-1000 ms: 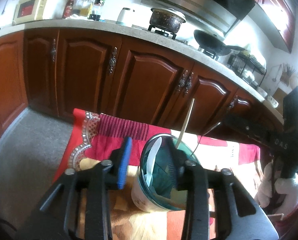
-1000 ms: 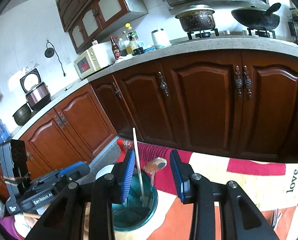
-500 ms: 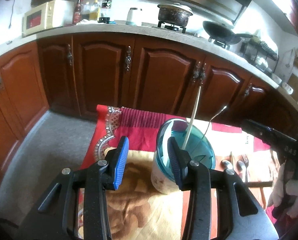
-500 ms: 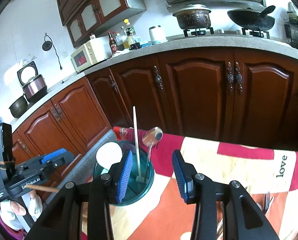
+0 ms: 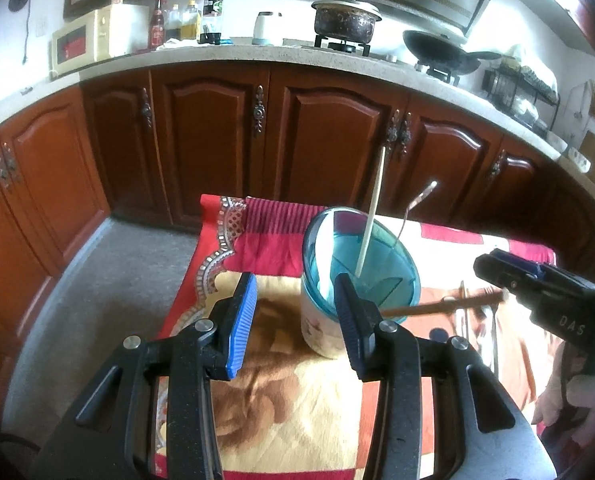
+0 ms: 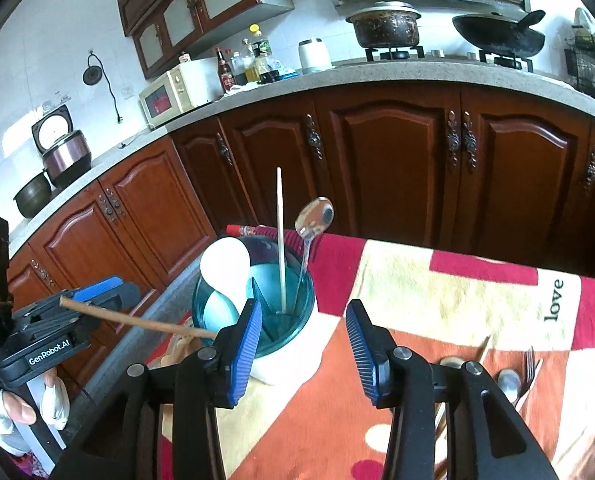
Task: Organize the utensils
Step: 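Withdraw both open tools from the holder, then move both open tools down over the loose utensils on the blanket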
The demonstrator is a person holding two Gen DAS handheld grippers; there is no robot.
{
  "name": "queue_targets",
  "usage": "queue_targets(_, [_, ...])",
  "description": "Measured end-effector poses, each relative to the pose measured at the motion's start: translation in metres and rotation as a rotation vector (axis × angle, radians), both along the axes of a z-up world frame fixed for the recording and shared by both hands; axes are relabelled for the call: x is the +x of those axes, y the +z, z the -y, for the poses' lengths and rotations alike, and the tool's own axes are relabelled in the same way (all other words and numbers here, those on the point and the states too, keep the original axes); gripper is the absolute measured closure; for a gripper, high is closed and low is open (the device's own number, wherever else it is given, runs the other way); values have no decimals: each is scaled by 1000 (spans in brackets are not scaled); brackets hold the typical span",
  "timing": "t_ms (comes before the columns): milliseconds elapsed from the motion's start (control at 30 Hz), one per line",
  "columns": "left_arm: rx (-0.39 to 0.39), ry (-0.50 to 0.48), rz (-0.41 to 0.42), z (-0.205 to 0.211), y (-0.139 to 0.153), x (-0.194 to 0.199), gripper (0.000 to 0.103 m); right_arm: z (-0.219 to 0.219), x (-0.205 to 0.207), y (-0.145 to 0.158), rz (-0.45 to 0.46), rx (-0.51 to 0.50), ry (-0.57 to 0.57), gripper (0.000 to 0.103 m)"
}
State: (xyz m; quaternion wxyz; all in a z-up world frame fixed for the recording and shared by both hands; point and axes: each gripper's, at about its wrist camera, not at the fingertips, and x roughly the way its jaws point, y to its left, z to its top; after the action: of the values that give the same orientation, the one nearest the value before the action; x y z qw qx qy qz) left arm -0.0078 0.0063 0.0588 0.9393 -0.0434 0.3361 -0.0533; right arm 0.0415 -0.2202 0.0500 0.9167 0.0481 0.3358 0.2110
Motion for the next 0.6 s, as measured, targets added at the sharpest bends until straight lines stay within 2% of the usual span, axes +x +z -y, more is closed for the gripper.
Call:
queue_targets(233, [26, -13, -12, 10, -3, -16, 63, 11, -16, -5, -14, -8, -24, 61])
queue_targets(600, [-27, -50, -41, 14, -15, -49, 63, 43, -37, -20, -54, -35, -102, 60])
